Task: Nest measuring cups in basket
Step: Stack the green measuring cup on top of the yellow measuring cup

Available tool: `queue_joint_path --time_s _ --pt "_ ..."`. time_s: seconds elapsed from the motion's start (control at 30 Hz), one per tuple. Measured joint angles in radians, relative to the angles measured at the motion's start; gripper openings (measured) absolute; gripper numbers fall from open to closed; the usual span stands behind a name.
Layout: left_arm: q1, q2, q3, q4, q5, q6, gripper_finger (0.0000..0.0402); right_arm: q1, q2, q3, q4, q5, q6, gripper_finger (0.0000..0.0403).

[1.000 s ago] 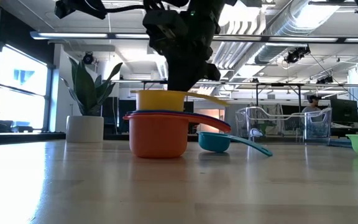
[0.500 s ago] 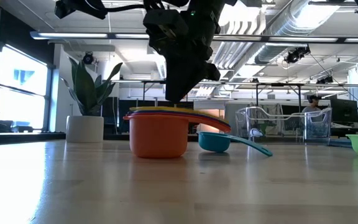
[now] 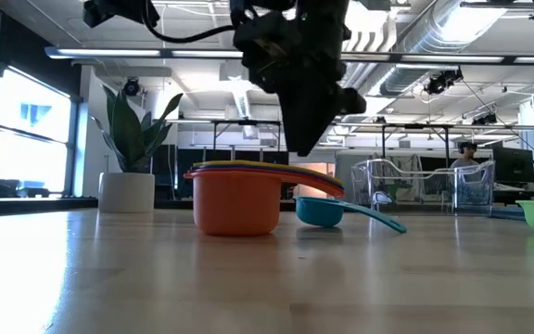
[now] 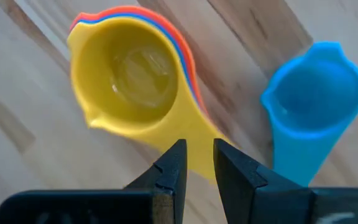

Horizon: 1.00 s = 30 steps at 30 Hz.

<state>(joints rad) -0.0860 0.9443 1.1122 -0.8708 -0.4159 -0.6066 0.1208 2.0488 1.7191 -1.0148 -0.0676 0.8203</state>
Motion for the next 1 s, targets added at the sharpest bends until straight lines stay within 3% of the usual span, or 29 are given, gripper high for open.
queue_joint_path --time_s 0.27,0.73,1.0 --pt "0.0 0.0 0.0 0.0 0.013 0.052 0.0049 0.052 -0.031 0.0 -0.031 0.028 0.199 0.0071" --pt "0.0 0.0 0.0 -0.001 0.079 0.114 0.0049 0.2 -0.041 0.0 -0.331 0.149 0.579 0.0071" --pt "0.0 0.0 0.0 -0.001 0.122 0.16 0.0049 0.229 -0.041 0.0 -0.448 0.148 0.642 0.0071"
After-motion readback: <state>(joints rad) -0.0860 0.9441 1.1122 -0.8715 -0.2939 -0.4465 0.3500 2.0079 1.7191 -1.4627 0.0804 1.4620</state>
